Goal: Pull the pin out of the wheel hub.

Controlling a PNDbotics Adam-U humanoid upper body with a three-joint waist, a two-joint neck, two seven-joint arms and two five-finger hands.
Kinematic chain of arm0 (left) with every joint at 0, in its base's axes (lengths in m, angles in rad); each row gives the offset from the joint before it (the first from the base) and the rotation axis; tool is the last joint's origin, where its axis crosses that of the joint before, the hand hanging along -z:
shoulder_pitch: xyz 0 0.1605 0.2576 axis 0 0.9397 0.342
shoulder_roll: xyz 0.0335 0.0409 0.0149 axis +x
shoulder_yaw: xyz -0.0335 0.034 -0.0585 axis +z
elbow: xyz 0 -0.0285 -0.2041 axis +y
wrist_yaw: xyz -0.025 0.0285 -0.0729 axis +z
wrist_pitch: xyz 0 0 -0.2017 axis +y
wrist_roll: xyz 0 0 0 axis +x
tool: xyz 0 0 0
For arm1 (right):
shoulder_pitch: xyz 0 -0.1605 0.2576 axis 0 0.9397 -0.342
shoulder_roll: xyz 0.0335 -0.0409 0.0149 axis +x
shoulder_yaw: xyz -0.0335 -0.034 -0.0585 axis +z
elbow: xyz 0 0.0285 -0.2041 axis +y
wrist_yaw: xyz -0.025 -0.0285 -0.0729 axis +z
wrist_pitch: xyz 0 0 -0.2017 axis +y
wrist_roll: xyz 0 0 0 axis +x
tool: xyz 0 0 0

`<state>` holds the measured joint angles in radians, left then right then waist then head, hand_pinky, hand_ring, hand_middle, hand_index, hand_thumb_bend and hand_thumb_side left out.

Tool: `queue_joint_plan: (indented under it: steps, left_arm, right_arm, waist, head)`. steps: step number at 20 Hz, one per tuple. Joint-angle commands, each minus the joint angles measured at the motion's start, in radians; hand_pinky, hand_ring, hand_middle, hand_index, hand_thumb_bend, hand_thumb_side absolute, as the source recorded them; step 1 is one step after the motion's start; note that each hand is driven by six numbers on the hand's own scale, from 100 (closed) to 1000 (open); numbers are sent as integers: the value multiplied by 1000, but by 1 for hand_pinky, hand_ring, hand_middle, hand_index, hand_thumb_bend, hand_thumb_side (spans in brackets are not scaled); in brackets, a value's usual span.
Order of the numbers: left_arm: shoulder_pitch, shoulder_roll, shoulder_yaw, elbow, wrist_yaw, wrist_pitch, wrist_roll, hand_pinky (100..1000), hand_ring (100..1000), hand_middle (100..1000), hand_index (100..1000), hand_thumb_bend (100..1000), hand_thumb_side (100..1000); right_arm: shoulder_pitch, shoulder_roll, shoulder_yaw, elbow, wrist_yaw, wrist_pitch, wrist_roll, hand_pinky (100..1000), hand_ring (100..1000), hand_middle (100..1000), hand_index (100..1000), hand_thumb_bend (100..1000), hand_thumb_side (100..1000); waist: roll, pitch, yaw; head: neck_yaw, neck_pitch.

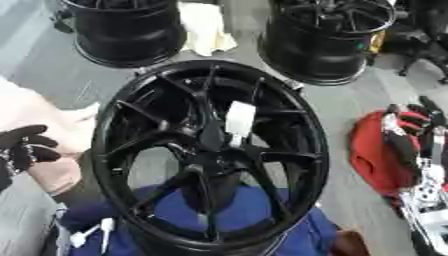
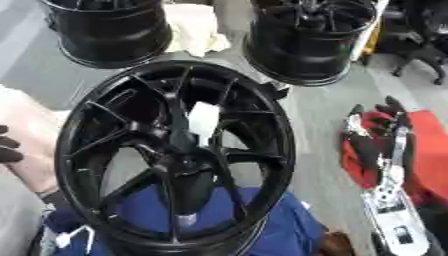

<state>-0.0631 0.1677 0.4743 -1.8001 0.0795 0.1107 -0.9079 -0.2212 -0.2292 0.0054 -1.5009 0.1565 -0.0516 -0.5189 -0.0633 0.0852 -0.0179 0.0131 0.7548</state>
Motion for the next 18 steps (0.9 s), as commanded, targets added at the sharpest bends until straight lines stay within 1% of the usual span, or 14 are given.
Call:
queue_joint_plan:
  steps: [1,7,10,12,14,18]
  left_arm:
    - [-8,13,7,-23,8,4,1,829,697,686,885,100,863]
    - [-4,16,7,-23,6,5,1,828,695,685,884,100,863]
    - [-2,17,1,-22,4,6,1,828,695,685,884,100,863]
    - [-2,20,1,-22,5,5,1,828,695,685,884,100,862]
    - [0,23,1,-22,5,5,1,828,695,685,884,100,862]
    - [1,26,-7,-21,3,7,1,829,695,685,884,100,863]
  right_arm:
    - [-25,-43,-9,-25,15,10,11,719,744,762,893,239,377]
    - [-85,-115,0,-41,44,70,84,730,761,778,907,247,385]
    - [-135,-178,22,-57,63,117,160,738,770,788,917,252,387]
    - [-179,-238,46,-68,70,157,235,747,779,796,924,257,388]
    - [-233,-300,77,-81,77,198,329,760,792,809,934,269,388]
    - [-367,-409,166,-107,75,275,570,784,817,833,953,289,397]
  waist:
    - [3,-14,2]
    - [-1,-19,5]
    - [-3,-21,7]
    - [-5,-23,10]
    - [-8,-26,13]
    - [-13,-32,17]
  head:
    - [1,6]
    - [1,10]
    - [3,13]
    - [4,15]
    - [7,15]
    - [5,15]
